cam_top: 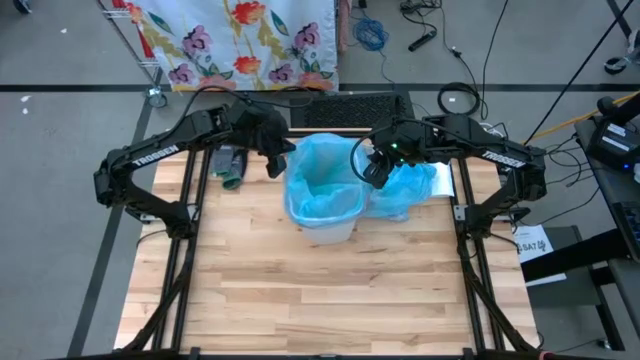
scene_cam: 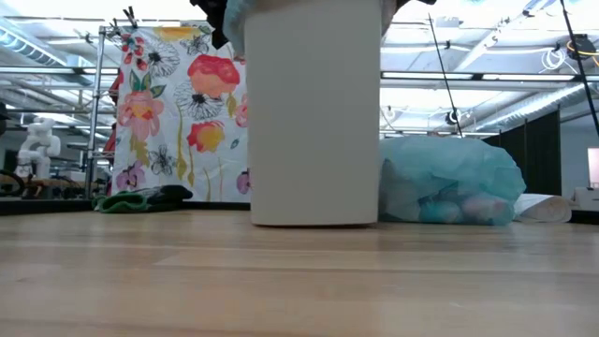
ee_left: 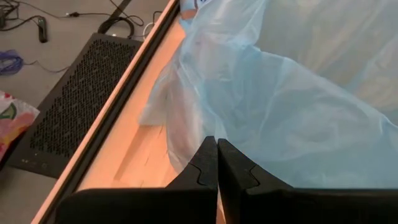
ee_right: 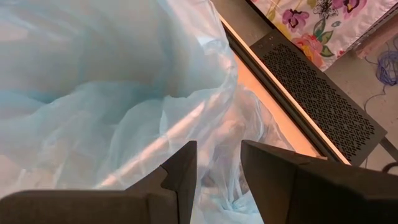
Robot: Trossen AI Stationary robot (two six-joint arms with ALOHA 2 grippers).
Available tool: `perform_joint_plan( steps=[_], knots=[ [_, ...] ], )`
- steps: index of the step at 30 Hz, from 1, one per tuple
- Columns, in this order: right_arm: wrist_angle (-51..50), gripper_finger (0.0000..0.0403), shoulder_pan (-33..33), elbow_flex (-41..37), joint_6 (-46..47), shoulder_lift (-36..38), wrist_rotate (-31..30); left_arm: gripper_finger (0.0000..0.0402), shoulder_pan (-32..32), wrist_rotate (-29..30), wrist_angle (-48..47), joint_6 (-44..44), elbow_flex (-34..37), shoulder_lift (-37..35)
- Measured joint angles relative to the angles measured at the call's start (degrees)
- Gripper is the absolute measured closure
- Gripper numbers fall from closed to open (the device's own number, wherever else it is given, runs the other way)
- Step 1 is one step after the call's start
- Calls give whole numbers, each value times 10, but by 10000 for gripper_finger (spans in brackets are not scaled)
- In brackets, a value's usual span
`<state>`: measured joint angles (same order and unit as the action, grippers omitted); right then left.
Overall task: Place trash/remove bag and relplace
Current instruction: Insert the new blue trash bag into the trash bin
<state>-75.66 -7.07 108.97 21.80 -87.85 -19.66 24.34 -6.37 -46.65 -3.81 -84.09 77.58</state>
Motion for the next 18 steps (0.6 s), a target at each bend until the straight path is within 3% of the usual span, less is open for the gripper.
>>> perform_joint_plan(
  steps=[18],
  knots=[
    [3, 284, 0, 0, 26, 0, 0, 401, 0, 0, 26, 3, 0, 0]
  ],
)
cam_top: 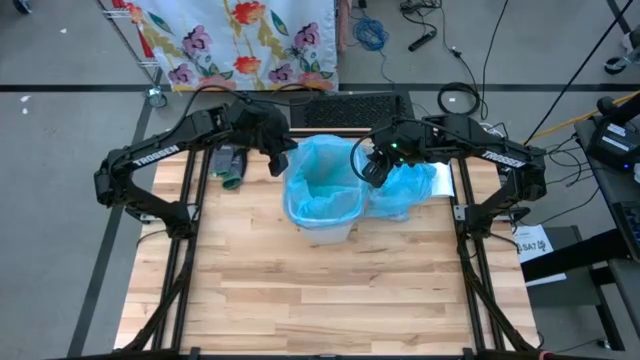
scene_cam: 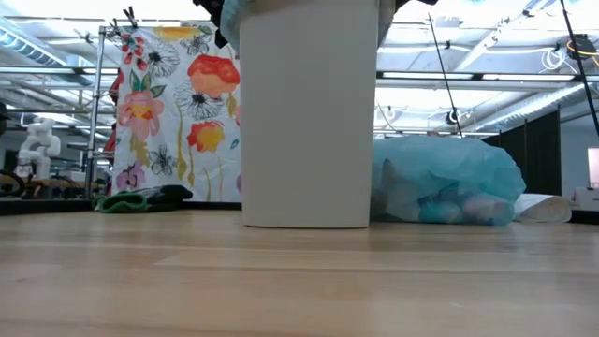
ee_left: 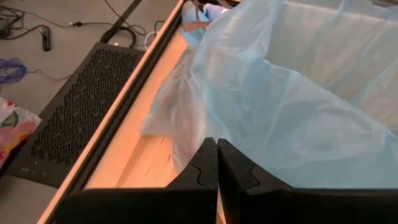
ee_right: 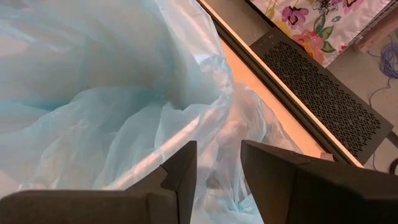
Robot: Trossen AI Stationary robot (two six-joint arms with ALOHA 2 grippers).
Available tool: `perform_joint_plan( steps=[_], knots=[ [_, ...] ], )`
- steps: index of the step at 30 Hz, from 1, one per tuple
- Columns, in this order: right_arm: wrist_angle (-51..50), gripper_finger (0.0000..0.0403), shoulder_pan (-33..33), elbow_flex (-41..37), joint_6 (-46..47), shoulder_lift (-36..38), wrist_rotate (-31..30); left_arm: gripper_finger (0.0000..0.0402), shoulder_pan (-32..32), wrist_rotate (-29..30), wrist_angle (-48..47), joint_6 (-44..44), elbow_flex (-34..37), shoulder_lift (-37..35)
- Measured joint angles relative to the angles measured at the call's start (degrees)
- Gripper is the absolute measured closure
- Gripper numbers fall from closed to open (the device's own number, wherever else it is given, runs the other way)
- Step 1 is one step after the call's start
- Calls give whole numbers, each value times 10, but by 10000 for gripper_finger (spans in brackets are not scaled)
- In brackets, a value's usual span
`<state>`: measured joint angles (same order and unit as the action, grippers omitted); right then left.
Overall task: Place trash/remove bag and relplace
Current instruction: Insert the new blue trash bag into the trash bin
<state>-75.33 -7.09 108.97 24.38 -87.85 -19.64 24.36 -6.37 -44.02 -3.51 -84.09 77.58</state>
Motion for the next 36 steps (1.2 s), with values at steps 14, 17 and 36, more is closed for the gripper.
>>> perform_joint_plan(
  steps=[14, 17, 36],
  knots=[
    [-2, 284, 0, 0, -17, 0, 0, 401, 9, 20, -1, 1, 0, 0],
    [-2, 284, 0, 0, -25, 0, 0, 401, 16, 20, -13, 1, 0, 0],
    [-4, 284, -8, 0, -28, 0, 0, 401, 15, -40, -30, 1, 1, 67]
  ],
)
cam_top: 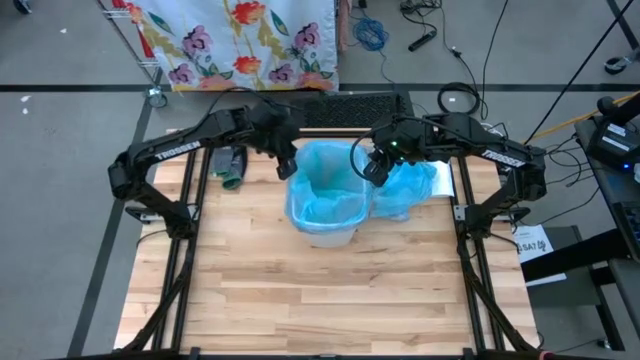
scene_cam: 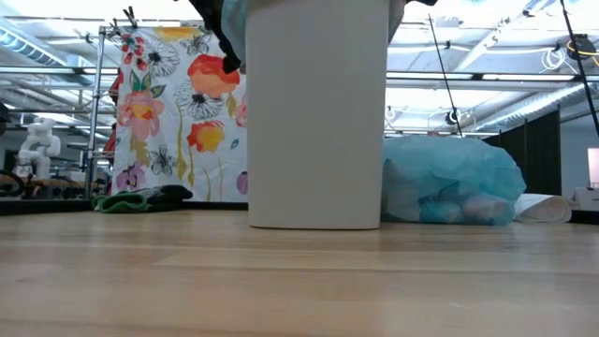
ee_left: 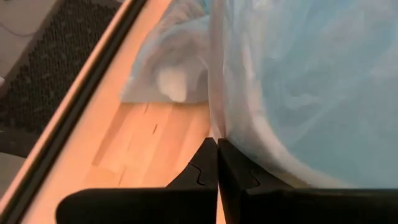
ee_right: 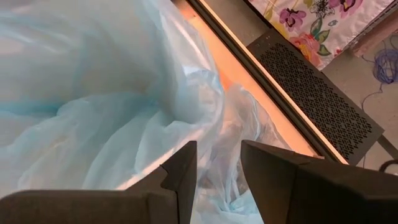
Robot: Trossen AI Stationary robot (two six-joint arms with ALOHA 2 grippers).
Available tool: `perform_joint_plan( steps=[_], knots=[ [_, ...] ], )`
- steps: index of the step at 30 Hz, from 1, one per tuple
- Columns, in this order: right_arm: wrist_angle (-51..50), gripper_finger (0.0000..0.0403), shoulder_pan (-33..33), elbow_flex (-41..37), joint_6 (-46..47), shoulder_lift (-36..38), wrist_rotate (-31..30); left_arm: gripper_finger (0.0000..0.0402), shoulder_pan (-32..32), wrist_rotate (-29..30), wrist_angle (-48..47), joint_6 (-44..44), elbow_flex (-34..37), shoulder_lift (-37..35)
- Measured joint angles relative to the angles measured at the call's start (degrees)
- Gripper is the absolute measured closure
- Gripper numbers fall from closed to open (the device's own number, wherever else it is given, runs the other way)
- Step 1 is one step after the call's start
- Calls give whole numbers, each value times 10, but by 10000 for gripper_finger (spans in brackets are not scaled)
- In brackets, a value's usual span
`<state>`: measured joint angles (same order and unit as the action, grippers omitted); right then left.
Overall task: Place trash/remove bag and relplace
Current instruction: Insert the new blue trash bag into the trash bin
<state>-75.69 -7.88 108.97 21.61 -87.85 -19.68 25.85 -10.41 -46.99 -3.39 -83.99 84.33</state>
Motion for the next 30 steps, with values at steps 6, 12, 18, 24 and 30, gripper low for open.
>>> perform_joint_plan(
  steps=[6, 12, 18, 24, 30],
  knots=[
    [-11, 284, 0, 0, 0, 0, 0, 401, 0, -19, 0, -2, 0, 25],
    [-21, 284, 0, 0, 2, 0, 0, 401, 0, -60, -1, -1, 0, 42],
    [-36, 284, 0, 0, 8, 0, 0, 401, 4, -58, -12, 0, 0, 29],
    [-113, 284, 5, 0, 75, 3, -31, 401, 26, -31, -26, 0, 1, -26],
    [-77, 284, 27, -106, 125, 51, -41, 401, 34, -31, -28, 1, 10, -54]
  ],
)
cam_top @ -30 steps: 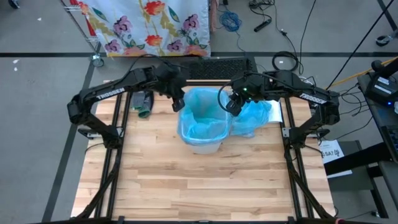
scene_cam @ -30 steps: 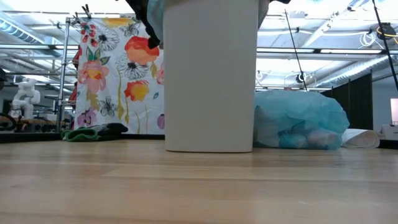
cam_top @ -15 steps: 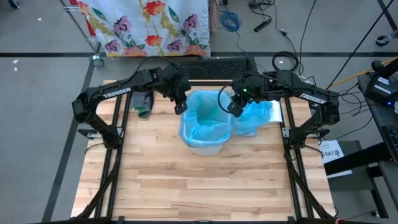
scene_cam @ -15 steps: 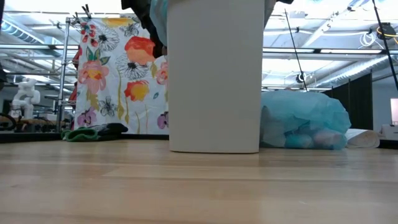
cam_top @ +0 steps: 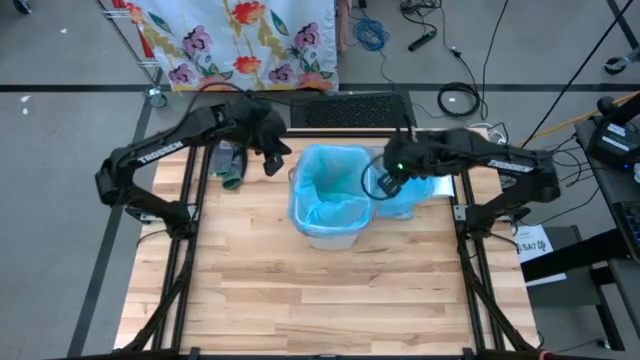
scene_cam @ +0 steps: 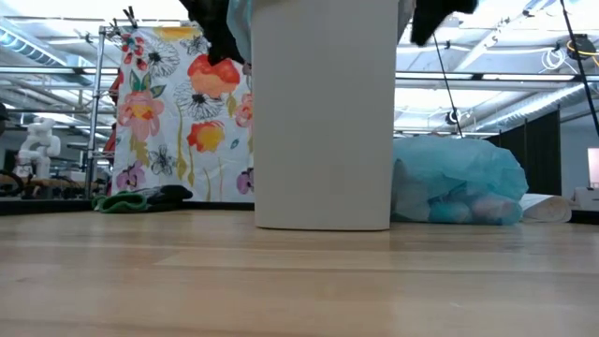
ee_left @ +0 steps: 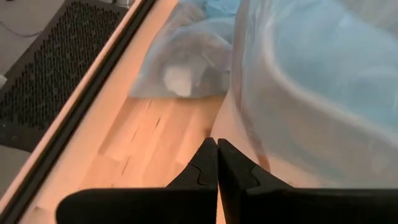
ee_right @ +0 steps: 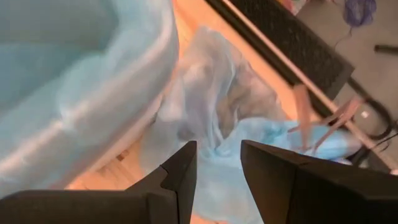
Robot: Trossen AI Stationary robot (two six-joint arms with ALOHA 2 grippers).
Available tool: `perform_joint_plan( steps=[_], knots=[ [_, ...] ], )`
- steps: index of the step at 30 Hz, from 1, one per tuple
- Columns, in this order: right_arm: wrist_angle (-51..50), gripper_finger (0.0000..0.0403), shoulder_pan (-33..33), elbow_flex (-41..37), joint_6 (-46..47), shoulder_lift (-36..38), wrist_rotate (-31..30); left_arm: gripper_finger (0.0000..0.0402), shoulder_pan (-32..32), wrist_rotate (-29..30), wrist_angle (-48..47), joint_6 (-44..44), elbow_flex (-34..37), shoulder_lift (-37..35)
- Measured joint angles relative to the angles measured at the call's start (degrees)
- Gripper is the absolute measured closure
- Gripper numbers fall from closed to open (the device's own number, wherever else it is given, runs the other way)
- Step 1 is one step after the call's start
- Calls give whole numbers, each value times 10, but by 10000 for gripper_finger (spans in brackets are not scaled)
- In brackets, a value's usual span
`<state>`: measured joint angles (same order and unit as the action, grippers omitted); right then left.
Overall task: Place trash/remove bag and relplace
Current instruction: Insert the new blue trash bag into the trash bin
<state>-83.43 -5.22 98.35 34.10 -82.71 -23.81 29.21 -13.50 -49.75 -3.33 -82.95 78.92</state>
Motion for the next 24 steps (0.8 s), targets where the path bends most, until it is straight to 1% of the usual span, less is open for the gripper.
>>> perform_joint_plan(
  steps=[3, 7, 10, 12, 14, 16, 19, 24],
  knots=[
    [65, 284, 12, -118, 45, 58, 2, 401, 1, -8, 25, 15, 41, -19],
    [178, 284, 30, -282, 108, 150, 30, 401, 0, -29, 86, 46, 133, -60],
    [282, 284, 31, -381, 131, 222, 49, 401, 0, -45, 146, 71, 197, -104],
    [354, 284, 25, -433, 130, 264, 47, 401, -1, -45, 184, 76, 230, -132],
    [436, 284, 13, -471, 117, 301, 46, 401, -4, -45, 231, 76, 250, -150],
    [519, 284, -3, -499, 98, 328, 45, 401, -5, -45, 266, 76, 255, -158],
    [626, 284, -35, -522, 69, 342, 43, 401, -5, -45, 315, 76, 255, -161],
    [665, 284, -71, -524, 55, 324, 47, 401, -8, -45, 340, 91, 255, -151]
  ],
)
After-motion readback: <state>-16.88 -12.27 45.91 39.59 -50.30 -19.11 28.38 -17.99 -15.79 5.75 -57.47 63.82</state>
